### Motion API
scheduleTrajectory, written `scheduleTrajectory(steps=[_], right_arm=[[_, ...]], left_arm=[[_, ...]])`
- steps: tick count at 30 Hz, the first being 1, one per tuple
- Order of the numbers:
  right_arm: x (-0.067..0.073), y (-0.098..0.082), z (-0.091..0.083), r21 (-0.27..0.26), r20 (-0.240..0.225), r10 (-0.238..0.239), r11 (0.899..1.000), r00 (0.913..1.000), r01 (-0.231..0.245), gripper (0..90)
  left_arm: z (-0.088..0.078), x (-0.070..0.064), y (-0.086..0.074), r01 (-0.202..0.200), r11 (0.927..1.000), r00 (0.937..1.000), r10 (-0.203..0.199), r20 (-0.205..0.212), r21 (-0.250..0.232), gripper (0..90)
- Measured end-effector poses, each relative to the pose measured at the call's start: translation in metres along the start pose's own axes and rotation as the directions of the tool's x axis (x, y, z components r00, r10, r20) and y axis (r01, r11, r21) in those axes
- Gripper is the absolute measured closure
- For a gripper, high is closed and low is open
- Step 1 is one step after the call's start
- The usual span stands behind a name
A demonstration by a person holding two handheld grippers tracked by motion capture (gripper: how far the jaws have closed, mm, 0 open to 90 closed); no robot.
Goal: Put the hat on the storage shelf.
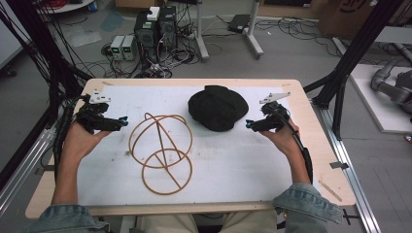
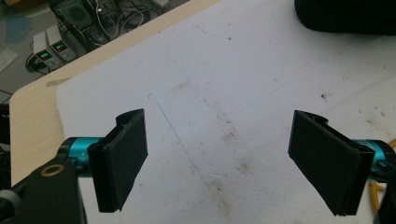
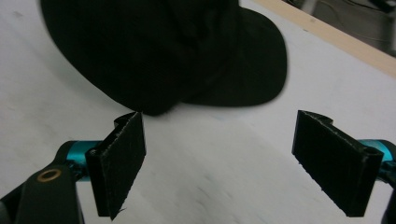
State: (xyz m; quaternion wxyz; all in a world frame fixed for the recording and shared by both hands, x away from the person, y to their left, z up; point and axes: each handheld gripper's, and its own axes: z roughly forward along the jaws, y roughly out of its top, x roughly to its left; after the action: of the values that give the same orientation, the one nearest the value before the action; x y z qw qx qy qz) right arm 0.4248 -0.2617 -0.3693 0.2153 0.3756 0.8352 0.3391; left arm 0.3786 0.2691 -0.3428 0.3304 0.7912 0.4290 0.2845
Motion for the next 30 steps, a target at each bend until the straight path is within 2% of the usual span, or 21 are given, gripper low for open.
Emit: scheduleTrajectory(steps=[1,2,5,11,12,13,16,17,24,28,29,30], right_arm=[[0.001,0.001,0.002,-0.012,-0.029,0.005,1.0,0.9996,-0.005,17.5],[0.001,0.001,0.002,-0.012,-0.029,0.005,1.0,0.9996,-0.005,17.5],[0.013,0.006,0.009,-0.034,-0.04,-0.02,0.999,0.999,0.019,20.2],[0.027,0.013,0.019,-0.064,-0.085,-0.028,0.998,0.9959,0.023,22.0],[0.031,0.015,0.023,-0.069,-0.107,-0.043,0.997,0.9933,0.036,23.4],[0.032,0.016,0.025,-0.078,-0.11,-0.049,0.996,0.9928,0.04,24.4],[0.035,0.018,0.027,-0.089,-0.1,-0.058,0.995,0.9933,0.049,27.0],[0.036,0.021,0.03,-0.116,-0.07,-0.07,0.991,0.9951,0.062,30.1],[0.039,0.025,0.033,-0.151,-0.043,-0.1,0.984,0.994,0.093,37.4],[0.041,0.026,0.034,-0.155,-0.048,-0.094,0.984,0.9945,0.085,40.3],[0.044,0.027,0.034,-0.156,-0.063,-0.097,0.984,0.9933,0.086,41.4],[0.047,0.028,0.035,-0.16,-0.059,-0.104,0.983,0.9928,0.093,41.5]], left_arm=[[0.001,0.0,0.0,-0.001,1.0,1.0,0.001,0.003,0.004,20.0],[0.001,0.0,0.0,-0.001,1.0,1.0,0.001,0.003,0.004,20.0],[0.002,-0.001,0.0,-0.003,1.0,1.0,0.003,0.004,0.007,20.0],[0.0,0.0,-0.003,0.004,1.0,1.0,-0.004,0.0,0.006,20.0],[0.0,0.0,-0.003,0.003,1.0,1.0,-0.003,0.001,0.006,20.0],[0.0,0.0,-0.003,0.003,1.0,1.0,-0.003,0.001,0.006,20.1],[0.002,0.0,-0.003,0.002,1.0,1.0,-0.002,0.002,0.009,20.1],[0.002,0.0,-0.003,-0.001,0.9999,1.0,0.001,0.001,0.012,20.1],[0.005,-0.002,-0.002,-0.006,0.9998,1.0,0.006,0.008,0.021,20.3],[0.005,-0.002,-0.003,-0.005,0.9997,1.0,0.005,0.009,0.023,20.4],[0.005,-0.002,-0.003,-0.005,0.9997,0.9999,0.005,0.01,0.022,20.4],[0.004,-0.001,-0.003,-0.004,0.9998,1.0,0.004,0.008,0.019,20.5]])
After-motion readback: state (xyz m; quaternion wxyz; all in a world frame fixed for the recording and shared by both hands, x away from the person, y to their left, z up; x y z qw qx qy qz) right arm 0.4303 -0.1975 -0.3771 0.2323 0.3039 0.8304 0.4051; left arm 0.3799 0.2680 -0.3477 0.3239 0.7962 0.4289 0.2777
